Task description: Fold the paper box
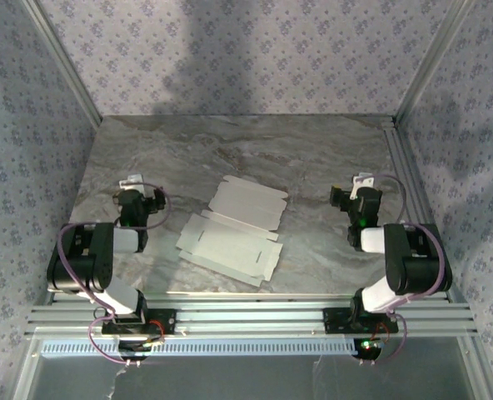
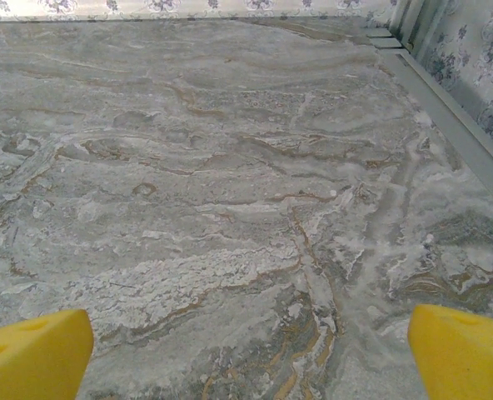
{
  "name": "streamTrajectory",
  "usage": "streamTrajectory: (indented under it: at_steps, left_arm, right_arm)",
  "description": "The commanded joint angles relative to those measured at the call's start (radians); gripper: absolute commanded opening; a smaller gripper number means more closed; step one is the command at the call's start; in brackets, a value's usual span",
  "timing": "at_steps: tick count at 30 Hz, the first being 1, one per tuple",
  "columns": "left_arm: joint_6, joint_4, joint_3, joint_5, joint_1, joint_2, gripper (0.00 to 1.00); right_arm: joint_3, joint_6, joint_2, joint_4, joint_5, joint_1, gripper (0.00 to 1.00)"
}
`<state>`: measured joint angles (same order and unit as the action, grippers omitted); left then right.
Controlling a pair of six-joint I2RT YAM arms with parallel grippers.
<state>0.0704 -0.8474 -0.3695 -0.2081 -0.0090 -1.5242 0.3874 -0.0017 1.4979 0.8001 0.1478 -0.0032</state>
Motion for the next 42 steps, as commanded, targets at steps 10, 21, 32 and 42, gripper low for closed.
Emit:
streamTrajectory:
  at_steps: [10, 21, 32, 42]
  left_arm:
    - [0.784, 1.145, -0.49, -0.089, -0.001, 0.392, 1.0]
    - [0.916, 1.718, -0.449, 0.432, -0.244, 0.467, 0.63]
    - [1.254, 1.417, -0.038, 0.704, -0.276, 0.753, 0.57]
    - [1.42, 1.09, 0.064, 0.69, -0.33, 0.646, 0.46]
  right_arm:
    - [0.671, 0.79, -0.422, -1.387, 0.065, 0.036, 0.91]
    - [0.638, 0.589, -0.291, -1.475, -0.262, 0.664, 0.59]
    - [0.505, 0.622, -0.203, -1.454, -0.451, 0.617, 0.6]
    - [0.347, 0.729, -0.245, -1.316, -0.625, 0.462, 0.6]
